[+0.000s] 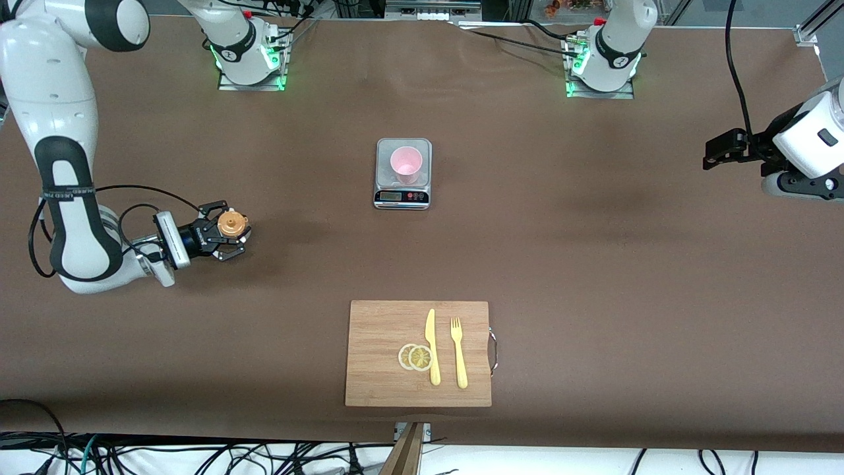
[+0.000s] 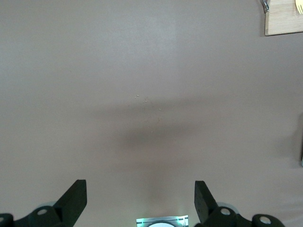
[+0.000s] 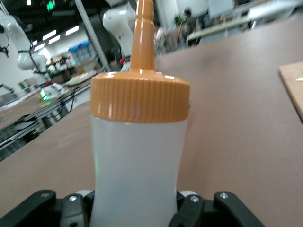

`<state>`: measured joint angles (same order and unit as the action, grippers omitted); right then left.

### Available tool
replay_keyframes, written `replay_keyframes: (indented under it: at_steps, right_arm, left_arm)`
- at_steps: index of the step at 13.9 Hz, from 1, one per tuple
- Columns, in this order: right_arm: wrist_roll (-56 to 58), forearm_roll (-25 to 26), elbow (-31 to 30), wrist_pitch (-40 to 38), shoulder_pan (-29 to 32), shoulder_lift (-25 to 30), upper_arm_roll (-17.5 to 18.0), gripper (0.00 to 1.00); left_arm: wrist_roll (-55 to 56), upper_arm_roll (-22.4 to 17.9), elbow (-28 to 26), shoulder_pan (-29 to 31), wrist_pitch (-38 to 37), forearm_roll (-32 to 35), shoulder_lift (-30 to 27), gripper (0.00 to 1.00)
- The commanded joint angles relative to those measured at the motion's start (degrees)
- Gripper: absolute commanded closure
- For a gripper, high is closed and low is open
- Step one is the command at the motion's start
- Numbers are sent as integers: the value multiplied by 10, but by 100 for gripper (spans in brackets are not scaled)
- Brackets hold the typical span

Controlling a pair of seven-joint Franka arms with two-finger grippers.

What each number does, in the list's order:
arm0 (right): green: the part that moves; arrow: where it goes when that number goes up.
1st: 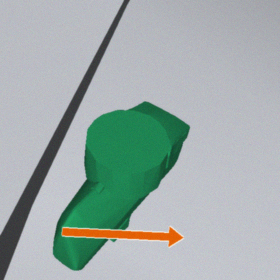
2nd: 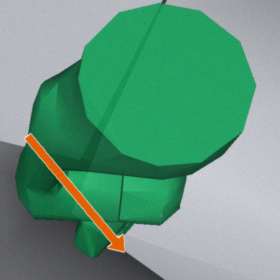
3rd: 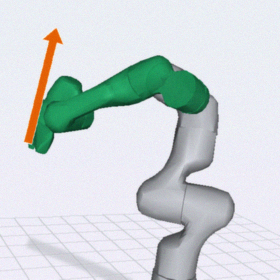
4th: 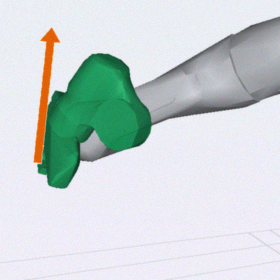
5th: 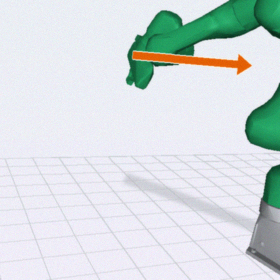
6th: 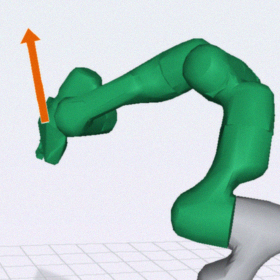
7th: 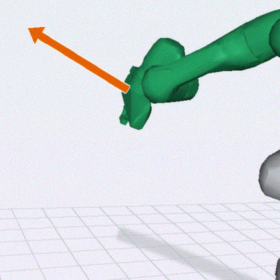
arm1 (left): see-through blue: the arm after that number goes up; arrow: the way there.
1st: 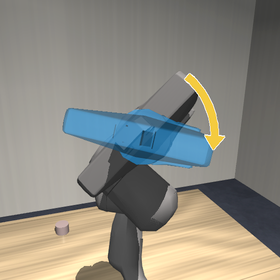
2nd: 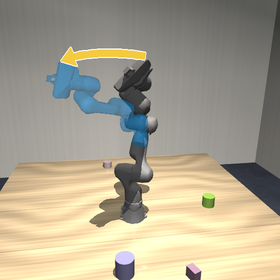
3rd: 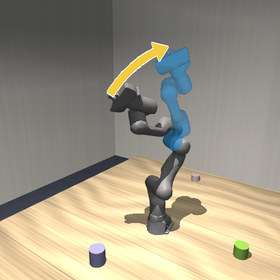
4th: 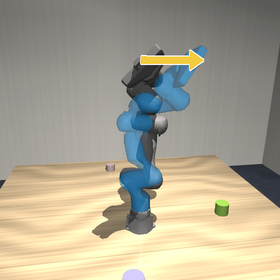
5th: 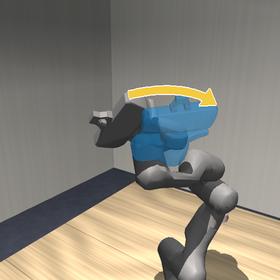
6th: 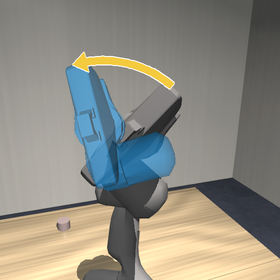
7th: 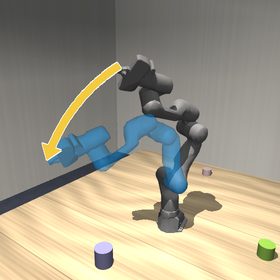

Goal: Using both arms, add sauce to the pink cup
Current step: 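Carry the sauce bottle with the right gripper over the pink cup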

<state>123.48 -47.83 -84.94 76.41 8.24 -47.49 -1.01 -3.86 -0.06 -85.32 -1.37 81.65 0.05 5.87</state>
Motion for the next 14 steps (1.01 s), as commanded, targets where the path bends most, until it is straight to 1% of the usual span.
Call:
replay_keyframes:
  at_steps: [1, 4, 6, 7, 8, 9, 12, 14]
  right_arm:
    - [-113, 70, 6, 1, -51, 65, -2, 100]
    - [-205, 181, 35, 10, -129, 95, -1, 100]
    - [-262, 236, 43, 15, -188, 107, -6, 100]
    - [-298, 275, 48, 15, -215, 114, -3, 100]
    - [-327, 301, 55, 15, -240, 115, -2, 100]
    - [-352, 315, 57, 15, -262, 115, -3, 100]
    - [-429, 391, 57, 14, -331, 115, -4, 100]
    - [-494, 439, 57, 12, -382, 125, -2, 100]
  left_arm:
    - [-15, 3, 18, 5, -8, 9, 9, 0]
    - [-15, 3, 18, 5, -8, 9, 10, 0]
    - [-15, 3, 18, 5, -8, 8, 10, 0]
    - [-15, 3, 18, 6, -8, 8, 10, 0]
    - [-15, 3, 18, 6, -8, 8, 10, 0]
    - [-16, 2, 18, 6, -8, 8, 10, 0]
    - [-15, 3, 18, 6, -8, 8, 10, 0]
    - [-16, 2, 18, 6, -8, 8, 10, 0]
